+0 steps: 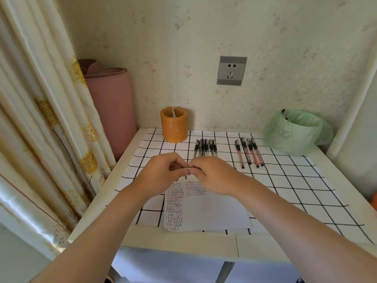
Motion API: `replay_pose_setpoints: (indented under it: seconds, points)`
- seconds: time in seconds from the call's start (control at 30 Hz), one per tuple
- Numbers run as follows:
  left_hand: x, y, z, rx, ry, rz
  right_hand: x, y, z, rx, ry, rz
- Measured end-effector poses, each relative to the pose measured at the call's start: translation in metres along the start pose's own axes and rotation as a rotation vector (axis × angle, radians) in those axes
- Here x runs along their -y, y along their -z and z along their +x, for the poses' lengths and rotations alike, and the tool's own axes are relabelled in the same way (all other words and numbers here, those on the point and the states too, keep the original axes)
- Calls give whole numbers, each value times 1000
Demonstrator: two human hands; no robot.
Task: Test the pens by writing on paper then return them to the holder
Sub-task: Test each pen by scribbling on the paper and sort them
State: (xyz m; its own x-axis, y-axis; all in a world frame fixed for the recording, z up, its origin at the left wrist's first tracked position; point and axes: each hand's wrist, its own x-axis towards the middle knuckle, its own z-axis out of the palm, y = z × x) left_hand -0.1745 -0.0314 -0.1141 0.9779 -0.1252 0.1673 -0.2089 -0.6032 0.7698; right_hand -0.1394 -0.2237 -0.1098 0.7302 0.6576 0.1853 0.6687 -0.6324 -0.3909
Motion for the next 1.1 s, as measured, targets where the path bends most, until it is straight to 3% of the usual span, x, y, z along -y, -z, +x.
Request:
replay_pose_setpoints:
  seconds: [0.27, 0.43, 0.53, 0.7, 0.9, 1.1]
  points:
    - [2, -7, 7, 61, 46, -51, -15, 2, -7, -65, -35, -91]
    - [7, -9, 11, 105, 87, 24, -25, -5, -11, 42, -127, 10]
    - [15, -10, 11, 137, 89, 259, -34, -9, -19, 86, -184, 165]
    - [17, -12, 15, 204, 67, 429, -43, -6, -19, -14, -273, 399]
    - [16, -17, 19, 277, 97, 505, -44, -6, -17, -84, -433, 873]
    - [13, -28, 21, 307, -20, 473, -51, -12, -25, -109, -397, 987]
